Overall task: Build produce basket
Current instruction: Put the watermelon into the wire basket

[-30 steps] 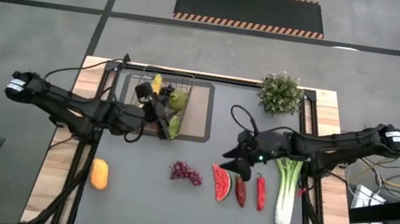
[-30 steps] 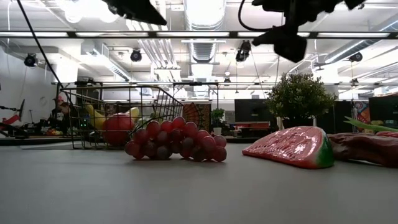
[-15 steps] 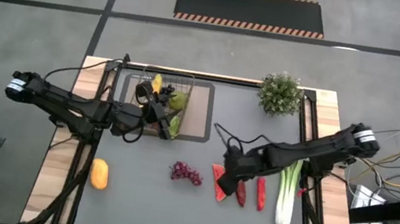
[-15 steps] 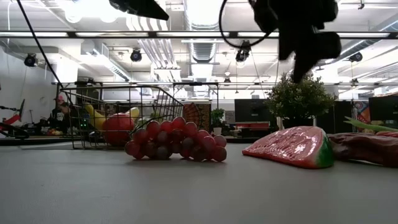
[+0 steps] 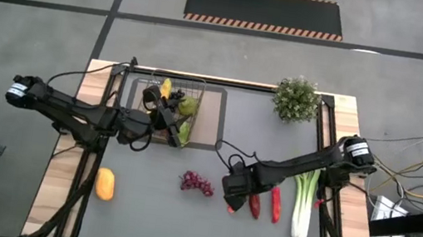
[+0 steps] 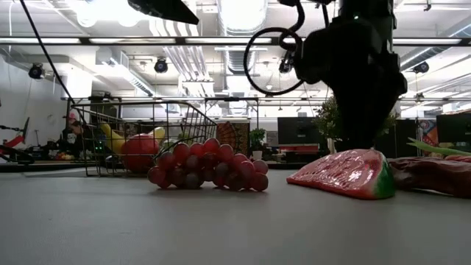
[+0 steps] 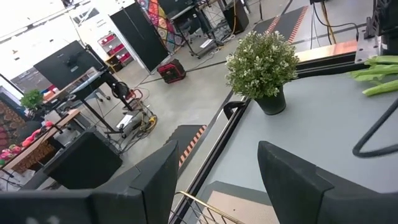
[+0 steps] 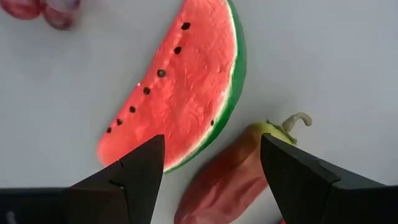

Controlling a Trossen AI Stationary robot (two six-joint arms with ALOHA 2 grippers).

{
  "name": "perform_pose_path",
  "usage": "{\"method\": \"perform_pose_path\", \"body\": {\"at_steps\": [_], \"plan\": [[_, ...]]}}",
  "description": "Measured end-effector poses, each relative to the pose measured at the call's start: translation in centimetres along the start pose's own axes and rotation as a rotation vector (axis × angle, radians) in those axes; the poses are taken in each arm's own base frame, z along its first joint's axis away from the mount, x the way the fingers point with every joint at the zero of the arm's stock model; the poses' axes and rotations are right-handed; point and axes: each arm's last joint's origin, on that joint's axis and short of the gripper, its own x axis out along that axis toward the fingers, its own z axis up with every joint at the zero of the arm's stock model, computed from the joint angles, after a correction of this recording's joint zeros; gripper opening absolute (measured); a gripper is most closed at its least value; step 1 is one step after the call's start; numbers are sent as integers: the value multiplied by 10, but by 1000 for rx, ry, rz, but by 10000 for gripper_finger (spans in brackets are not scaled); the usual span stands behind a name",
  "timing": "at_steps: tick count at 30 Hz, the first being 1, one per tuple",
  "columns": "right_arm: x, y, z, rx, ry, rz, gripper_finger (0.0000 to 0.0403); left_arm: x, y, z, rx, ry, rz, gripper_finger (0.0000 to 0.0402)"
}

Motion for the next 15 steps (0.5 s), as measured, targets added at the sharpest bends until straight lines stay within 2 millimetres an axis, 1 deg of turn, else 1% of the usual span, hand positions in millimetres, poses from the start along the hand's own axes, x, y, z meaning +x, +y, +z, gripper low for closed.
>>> {"method": "perform_pose_path", "body": {"at_steps": [4, 9, 15], "plan": [[5, 1, 2, -2, -38, -26, 247, 0, 0, 0, 0, 0, 0, 201], [9, 4, 5, -16, -85, -19, 247, 0, 0, 0, 0, 0, 0, 201], [24, 7, 7, -42, -86, -47, 243, 0, 0, 0, -1, 0, -1, 201]]}}
